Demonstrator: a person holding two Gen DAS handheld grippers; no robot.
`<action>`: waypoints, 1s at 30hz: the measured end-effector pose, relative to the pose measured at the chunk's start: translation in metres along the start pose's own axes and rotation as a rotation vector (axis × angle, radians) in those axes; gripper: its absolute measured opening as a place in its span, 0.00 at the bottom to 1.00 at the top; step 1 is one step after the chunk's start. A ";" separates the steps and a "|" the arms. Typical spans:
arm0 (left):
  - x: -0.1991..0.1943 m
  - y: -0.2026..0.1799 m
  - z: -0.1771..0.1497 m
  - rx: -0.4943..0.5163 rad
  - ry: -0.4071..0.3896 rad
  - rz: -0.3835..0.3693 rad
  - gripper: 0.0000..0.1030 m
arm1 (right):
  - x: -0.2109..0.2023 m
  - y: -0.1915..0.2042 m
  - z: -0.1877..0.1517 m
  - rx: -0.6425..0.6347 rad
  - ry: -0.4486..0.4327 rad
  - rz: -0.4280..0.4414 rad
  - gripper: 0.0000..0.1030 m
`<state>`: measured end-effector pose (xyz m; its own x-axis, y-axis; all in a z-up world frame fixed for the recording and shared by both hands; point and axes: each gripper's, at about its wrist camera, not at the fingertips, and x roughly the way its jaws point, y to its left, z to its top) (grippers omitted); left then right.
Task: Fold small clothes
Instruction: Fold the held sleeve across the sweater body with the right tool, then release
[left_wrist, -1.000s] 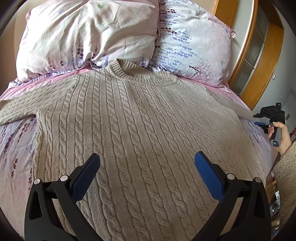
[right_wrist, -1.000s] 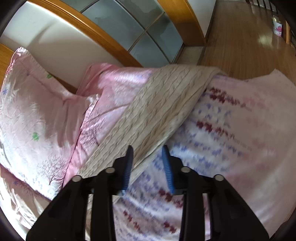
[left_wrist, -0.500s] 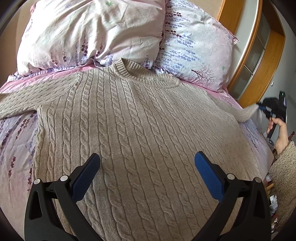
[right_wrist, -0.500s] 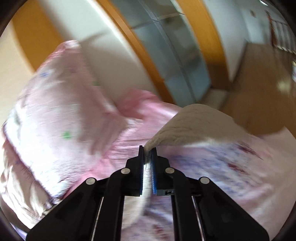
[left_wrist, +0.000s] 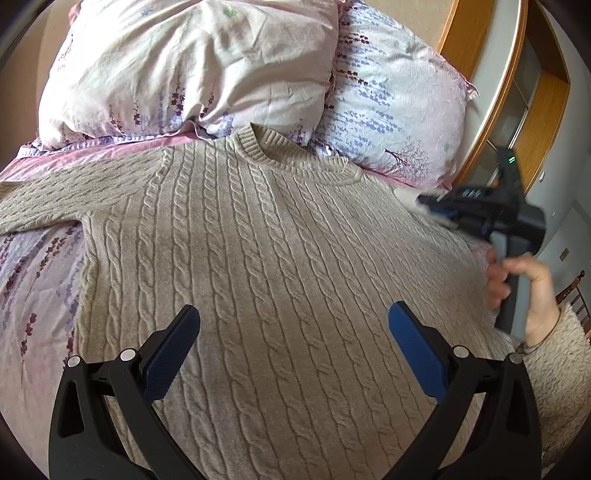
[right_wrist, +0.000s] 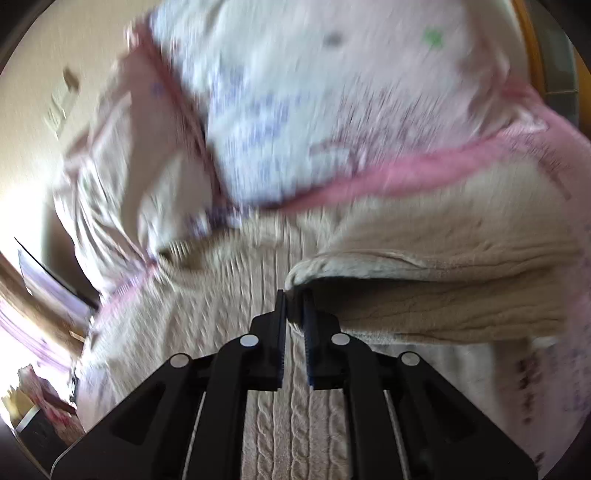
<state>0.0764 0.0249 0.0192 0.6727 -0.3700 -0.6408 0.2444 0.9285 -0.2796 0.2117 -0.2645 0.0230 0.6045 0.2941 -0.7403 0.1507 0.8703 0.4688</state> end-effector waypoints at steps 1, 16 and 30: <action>-0.001 0.001 0.000 0.000 -0.003 0.000 0.99 | 0.001 -0.002 -0.004 0.020 0.012 0.005 0.19; -0.001 -0.003 0.016 0.041 0.008 0.007 0.99 | -0.064 -0.120 0.000 0.566 -0.150 0.085 0.42; 0.024 0.045 0.097 -0.080 0.054 -0.135 0.99 | -0.044 -0.040 0.032 0.243 -0.207 0.072 0.08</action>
<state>0.1708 0.0610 0.0607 0.5981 -0.4944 -0.6307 0.2723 0.8656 -0.4202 0.2042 -0.3245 0.0521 0.7631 0.2432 -0.5988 0.2690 0.7229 0.6364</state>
